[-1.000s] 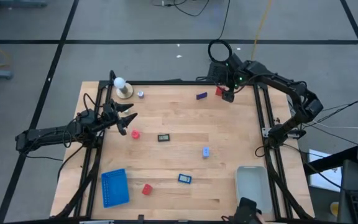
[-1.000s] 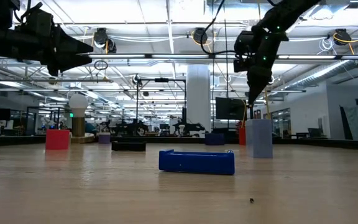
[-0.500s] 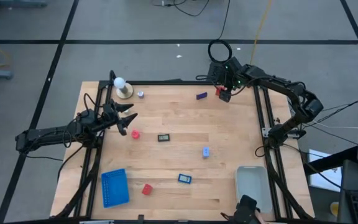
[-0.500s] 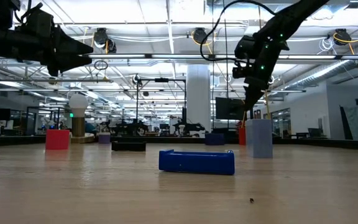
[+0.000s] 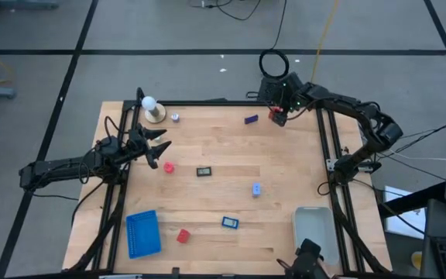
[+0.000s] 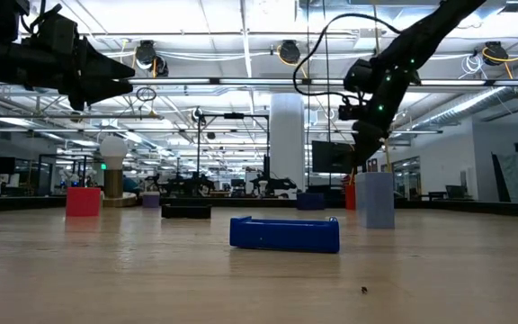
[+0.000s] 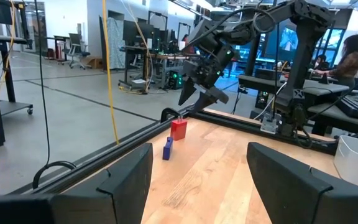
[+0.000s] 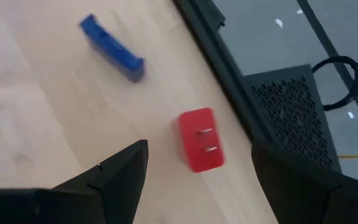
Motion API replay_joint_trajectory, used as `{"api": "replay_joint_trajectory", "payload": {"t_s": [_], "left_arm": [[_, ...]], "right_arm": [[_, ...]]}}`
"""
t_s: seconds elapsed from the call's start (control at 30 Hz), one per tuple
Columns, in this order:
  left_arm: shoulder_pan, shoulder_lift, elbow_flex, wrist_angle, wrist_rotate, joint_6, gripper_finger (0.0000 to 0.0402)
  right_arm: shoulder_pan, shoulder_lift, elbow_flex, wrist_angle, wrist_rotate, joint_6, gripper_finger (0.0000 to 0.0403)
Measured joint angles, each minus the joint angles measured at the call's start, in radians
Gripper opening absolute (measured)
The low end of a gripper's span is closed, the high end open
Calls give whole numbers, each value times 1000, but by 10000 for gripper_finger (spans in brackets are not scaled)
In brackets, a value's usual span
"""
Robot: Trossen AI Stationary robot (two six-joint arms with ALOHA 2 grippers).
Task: Pick & Place Office items
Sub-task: Put the top red charger adapter into the gray bin
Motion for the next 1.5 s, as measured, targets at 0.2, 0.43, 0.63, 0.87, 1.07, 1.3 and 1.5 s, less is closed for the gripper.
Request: {"api": "replay_joint_trajectory", "payload": {"t_s": [0.2,0.43,0.63,0.87,1.07,1.3,1.5], "left_arm": [[0,0,0,6,0,0,259],[0,0,0,10,0,-8,259],[0,0,0,10,-1,-3,259],[0,0,0,6,-1,-2,259],[0,0,0,-17,-1,0,259],[0,0,0,-23,-1,0,259],[0,0,0,-23,0,-3,259]], "right_arm": [[-40,75,33,-60,-2,-36,279],[-40,210,172,-211,-4,-42,279],[-33,217,182,-216,-4,-19,279],[-32,217,182,-216,-3,22,279],[-30,217,182,-212,-2,66,279],[-24,217,182,-197,-3,88,279],[-12,217,180,-191,-2,87,279]]}}
